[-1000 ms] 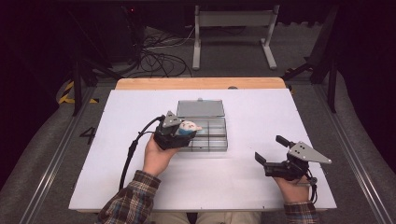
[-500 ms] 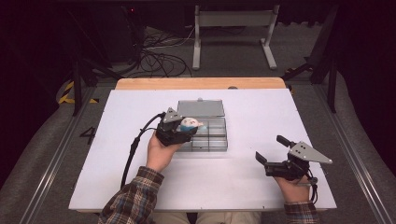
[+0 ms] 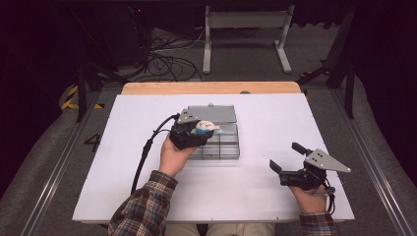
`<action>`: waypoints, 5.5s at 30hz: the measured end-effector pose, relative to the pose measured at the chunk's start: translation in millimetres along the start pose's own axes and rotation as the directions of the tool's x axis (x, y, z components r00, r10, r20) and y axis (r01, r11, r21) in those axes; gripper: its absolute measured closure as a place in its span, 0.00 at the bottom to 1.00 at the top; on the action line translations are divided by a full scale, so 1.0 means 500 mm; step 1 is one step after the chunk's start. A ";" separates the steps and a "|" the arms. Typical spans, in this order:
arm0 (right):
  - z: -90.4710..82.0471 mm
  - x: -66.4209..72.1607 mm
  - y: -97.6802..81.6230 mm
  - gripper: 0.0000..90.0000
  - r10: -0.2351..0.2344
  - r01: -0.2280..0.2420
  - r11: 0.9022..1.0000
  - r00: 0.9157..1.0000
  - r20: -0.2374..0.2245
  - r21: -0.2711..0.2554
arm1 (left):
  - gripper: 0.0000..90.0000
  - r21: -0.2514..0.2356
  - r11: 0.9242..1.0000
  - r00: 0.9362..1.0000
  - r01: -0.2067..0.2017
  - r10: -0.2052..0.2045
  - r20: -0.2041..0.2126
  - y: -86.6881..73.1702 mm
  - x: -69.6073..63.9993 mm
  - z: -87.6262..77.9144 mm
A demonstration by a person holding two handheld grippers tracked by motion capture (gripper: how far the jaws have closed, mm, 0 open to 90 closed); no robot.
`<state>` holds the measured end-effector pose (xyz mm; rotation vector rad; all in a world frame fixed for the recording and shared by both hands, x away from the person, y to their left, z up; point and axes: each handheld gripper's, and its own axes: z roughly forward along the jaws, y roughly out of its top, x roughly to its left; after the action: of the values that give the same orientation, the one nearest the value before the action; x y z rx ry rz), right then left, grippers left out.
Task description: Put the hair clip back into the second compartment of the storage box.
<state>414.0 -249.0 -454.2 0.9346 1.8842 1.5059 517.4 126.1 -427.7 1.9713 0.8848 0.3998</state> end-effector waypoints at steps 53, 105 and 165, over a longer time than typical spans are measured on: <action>0.002 -0.003 -0.002 0.00 0.010 -0.010 1.000 1.000 -0.006 0.005 | 0.36 0.144 0.989 0.998 -0.028 0.035 -0.046 -0.002 -0.010 0.095; 0.005 0.000 -0.002 0.00 0.002 -0.002 1.000 1.000 -0.005 0.015 | 1.00 0.260 0.963 0.998 -0.065 0.058 0.034 -0.016 0.003 0.066; 0.008 0.001 -0.004 0.00 -0.004 0.004 1.000 1.000 0.000 0.018 | 0.30 0.070 0.997 1.000 -0.018 0.018 0.002 -0.026 0.019 -0.009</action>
<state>416.5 -246.5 -456.9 0.9381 1.9010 1.4889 515.6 139.8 -437.1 2.0444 0.8917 0.3827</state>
